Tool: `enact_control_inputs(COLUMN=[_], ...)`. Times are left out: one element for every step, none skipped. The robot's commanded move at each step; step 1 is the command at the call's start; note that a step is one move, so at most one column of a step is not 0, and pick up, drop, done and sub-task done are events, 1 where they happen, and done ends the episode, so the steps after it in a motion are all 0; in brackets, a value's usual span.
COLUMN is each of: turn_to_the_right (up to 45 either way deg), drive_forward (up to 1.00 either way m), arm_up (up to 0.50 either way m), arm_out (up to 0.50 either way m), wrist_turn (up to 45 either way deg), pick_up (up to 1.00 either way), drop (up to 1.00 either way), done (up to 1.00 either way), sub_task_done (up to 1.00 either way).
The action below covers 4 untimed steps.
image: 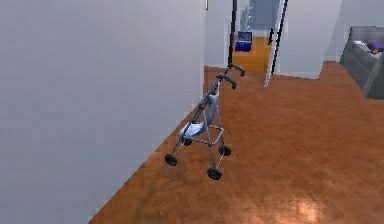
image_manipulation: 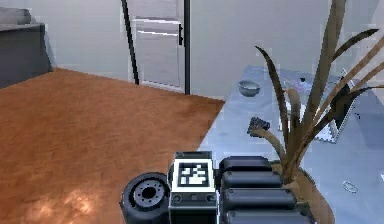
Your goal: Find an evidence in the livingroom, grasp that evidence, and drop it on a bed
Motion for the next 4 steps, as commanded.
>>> enact_control_inputs(turn_to_the_right=[0.0, 45.0, 15.0, 0.0], drive_forward=[0.45, 0.0, 0.0, 0.75], arm_up=[0.0, 0.0, 0.0, 0.0], arm_out=[0.0, 0.0, 0.0, 0.0], wrist_turn=[0.0, 0.0, 0.0, 0.0], pick_up=[0.0, 0.0, 0.0, 0.0], drop=[0.0, 0.0, 0.0, 0.0], done=[0.0, 0.0, 0.0, 0.0], sub_task_done=[0.0, 0.0, 0.0, 0.0])
